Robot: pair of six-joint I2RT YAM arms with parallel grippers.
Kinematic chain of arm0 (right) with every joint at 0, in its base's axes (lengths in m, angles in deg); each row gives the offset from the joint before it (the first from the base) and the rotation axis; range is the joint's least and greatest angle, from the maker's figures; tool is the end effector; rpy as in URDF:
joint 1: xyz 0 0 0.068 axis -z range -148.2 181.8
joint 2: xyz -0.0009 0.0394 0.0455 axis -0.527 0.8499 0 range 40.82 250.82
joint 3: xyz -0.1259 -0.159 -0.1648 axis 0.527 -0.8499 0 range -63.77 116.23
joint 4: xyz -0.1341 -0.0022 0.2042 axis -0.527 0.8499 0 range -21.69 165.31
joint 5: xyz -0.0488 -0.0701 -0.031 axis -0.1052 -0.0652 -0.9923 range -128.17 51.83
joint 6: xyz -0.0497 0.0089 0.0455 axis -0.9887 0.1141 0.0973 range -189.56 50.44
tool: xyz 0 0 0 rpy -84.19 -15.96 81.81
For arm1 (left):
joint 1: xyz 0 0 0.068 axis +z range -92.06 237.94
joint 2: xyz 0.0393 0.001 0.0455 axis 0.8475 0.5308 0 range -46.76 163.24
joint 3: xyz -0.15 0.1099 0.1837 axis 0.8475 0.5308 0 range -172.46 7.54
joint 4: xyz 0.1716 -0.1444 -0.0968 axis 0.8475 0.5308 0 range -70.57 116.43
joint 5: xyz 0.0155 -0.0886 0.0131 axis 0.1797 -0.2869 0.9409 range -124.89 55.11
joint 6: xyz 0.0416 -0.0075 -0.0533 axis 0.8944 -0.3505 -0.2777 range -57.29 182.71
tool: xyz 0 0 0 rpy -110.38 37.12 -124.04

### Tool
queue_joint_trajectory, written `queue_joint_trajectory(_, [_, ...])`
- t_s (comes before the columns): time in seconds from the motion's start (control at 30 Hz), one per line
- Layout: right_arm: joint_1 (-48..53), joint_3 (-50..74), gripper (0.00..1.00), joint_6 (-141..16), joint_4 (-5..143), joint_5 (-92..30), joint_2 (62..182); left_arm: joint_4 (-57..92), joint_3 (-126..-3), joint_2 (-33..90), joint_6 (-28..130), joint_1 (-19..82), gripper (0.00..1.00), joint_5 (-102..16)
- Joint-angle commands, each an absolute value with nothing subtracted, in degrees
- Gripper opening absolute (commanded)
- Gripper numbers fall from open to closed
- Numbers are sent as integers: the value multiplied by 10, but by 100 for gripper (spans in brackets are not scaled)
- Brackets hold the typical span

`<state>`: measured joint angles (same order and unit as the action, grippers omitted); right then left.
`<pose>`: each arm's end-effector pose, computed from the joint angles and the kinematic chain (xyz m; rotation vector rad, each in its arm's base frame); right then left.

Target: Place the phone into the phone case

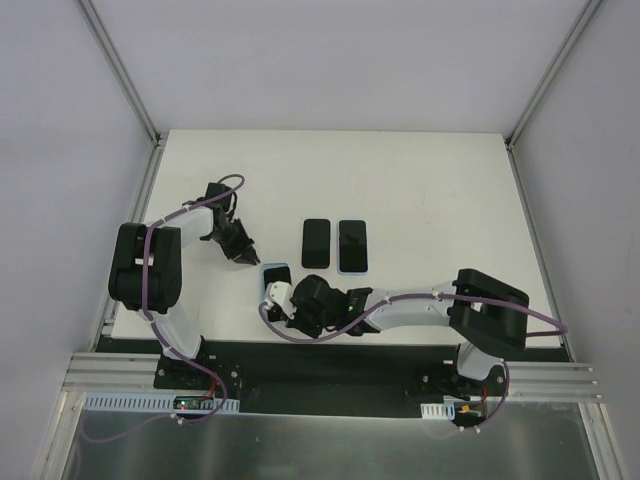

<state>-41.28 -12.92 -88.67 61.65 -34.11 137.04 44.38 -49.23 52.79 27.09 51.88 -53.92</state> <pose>0.0978 0.3354 0.1646 -1.6922 1.5739 0.5761 0.3128 -0.0512 0.1361 -0.6310 2.7574 -0.6410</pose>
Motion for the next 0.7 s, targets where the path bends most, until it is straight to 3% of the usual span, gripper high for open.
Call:
queue_joint_trajectory(0.0, [-433, -131, 1, -889, 604, -350, 1374, 454, -509, 532, 267, 514, 14, -514])
queue_joint_trajectory(0.67, [-419, -13, 1, -919, 615, -404, 1458, 389, -417, 524, 229, 488, 14, -555])
